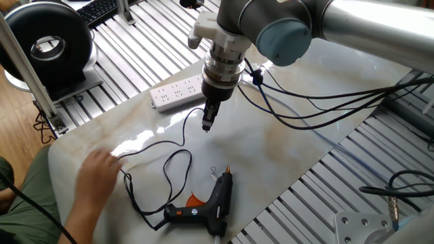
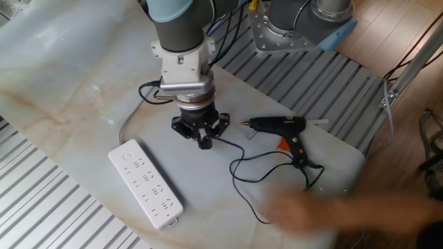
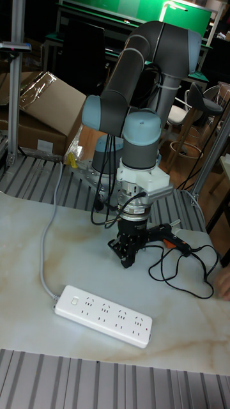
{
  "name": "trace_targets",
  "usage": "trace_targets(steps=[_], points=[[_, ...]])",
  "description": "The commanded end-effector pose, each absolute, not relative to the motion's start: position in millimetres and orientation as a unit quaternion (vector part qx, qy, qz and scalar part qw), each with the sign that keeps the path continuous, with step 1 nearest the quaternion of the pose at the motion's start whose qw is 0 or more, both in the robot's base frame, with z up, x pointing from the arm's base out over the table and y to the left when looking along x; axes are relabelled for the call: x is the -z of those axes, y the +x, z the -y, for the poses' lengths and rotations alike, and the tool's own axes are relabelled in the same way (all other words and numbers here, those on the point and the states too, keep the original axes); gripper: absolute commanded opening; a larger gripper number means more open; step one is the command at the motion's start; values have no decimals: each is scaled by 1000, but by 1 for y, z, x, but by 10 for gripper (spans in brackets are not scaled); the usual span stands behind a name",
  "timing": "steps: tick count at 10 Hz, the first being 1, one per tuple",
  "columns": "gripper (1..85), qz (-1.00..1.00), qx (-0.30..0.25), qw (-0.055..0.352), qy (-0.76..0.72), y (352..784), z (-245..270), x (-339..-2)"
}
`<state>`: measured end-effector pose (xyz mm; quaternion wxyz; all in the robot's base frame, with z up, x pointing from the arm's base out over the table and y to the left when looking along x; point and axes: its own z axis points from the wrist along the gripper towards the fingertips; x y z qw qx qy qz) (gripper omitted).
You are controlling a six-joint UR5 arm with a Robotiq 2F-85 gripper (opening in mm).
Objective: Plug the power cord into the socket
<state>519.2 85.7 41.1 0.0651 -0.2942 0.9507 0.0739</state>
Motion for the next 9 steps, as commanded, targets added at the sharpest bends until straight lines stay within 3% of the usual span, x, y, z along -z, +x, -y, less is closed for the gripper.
trace_targets(steps=[1, 9], points=[[10, -969, -59, 79, -226, 532, -78, -43], [10, -990, -16, 100, -98, 571, -78, -68]])
